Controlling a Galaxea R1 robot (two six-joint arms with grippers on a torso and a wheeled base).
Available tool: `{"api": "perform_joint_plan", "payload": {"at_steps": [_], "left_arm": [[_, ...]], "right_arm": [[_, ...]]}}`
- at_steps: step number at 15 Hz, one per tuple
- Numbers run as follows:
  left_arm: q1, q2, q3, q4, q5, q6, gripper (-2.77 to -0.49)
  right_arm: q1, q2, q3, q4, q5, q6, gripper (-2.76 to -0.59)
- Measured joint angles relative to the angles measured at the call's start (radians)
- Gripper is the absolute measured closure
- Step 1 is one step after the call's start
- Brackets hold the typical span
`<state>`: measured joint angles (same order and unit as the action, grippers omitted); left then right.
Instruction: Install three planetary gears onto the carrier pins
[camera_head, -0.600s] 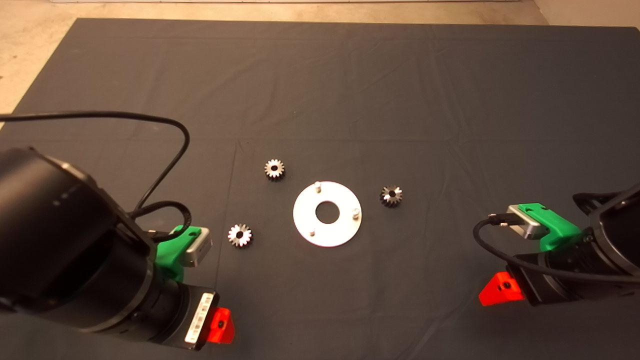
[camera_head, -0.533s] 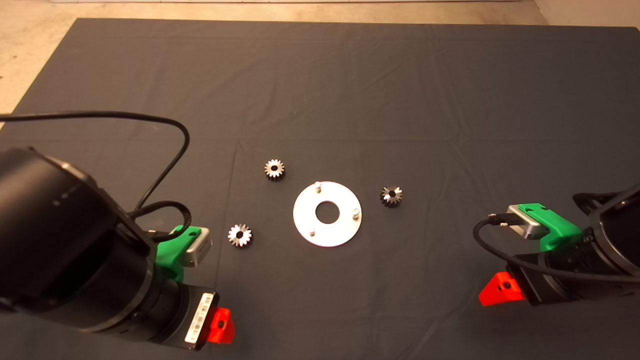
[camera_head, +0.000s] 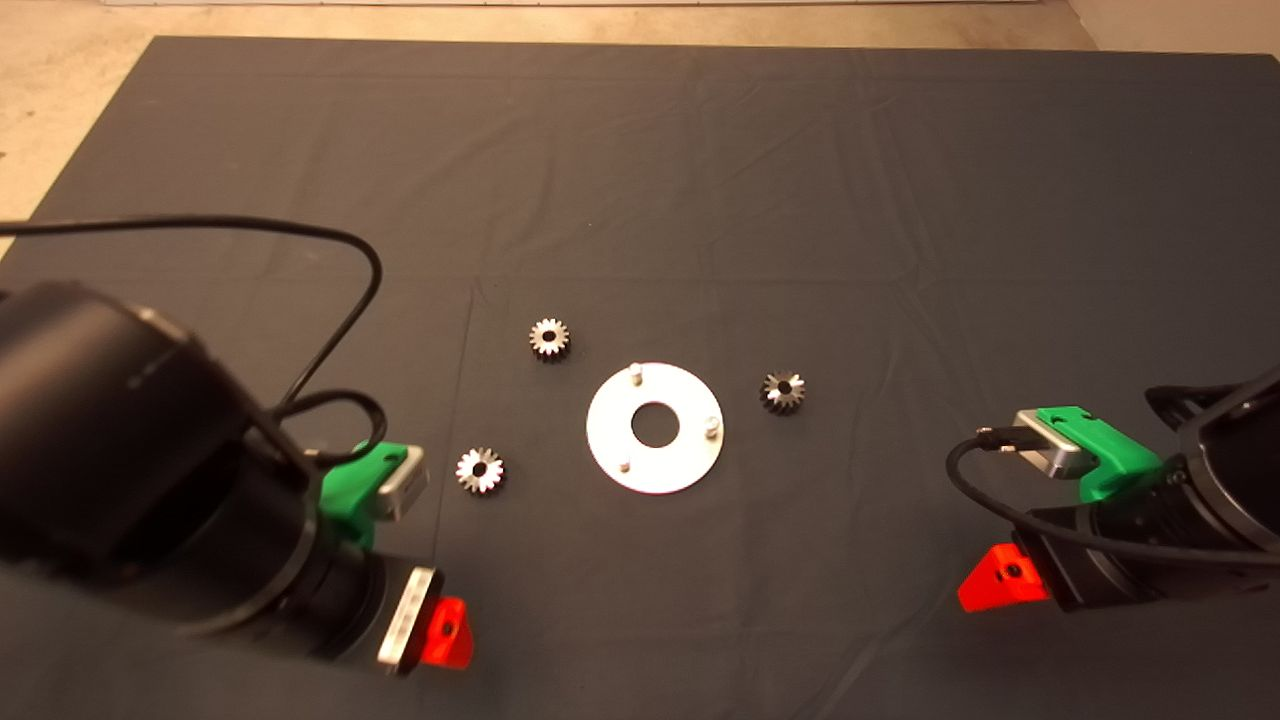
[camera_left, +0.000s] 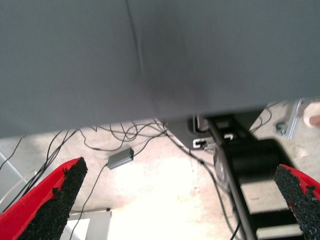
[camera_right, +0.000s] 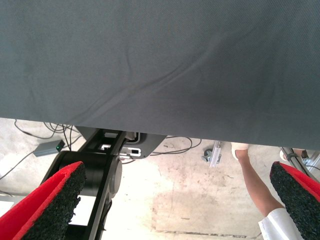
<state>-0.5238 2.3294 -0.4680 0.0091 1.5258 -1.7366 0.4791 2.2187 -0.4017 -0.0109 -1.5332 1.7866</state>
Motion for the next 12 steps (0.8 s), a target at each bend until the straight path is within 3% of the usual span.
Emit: {"api": "perform_joint_plan", "payload": {"at_steps": [2, 4, 6, 8, 9, 12], "left_arm": [[0.000, 0.000, -0.111, 0.011, 0.000, 0.114, -2.75], [0.006, 0.003, -0.213, 0.029, 0.000, 0.197, -2.75], [0.035, 0.011, -0.305, 0.043, -0.001, 0.257, -2.75], [0.071, 0.037, -0.381, 0.049, -0.028, 0.304, -2.75], [0.083, 0.070, -0.414, 0.058, -0.036, 0.314, -2.75], [0.102, 0.167, -0.497, 0.110, -0.082, 0.353, -2.75]], "right_arm": [[0.000, 0.000, 0.000, 0.000, 0.000, 0.000, -2.75], [0.000, 0.001, 0.000, 0.000, 0.000, 0.000, -2.75], [0.000, 0.000, 0.000, 0.000, 0.000, 0.000, -2.75], [0.000, 0.000, 0.000, 0.000, 0.000, 0.000, -2.75], [0.000, 0.000, 0.000, 0.000, 0.000, 0.000, -2.75], [0.000, 0.000, 0.000, 0.000, 0.001, 0.000, -2.75]]}}
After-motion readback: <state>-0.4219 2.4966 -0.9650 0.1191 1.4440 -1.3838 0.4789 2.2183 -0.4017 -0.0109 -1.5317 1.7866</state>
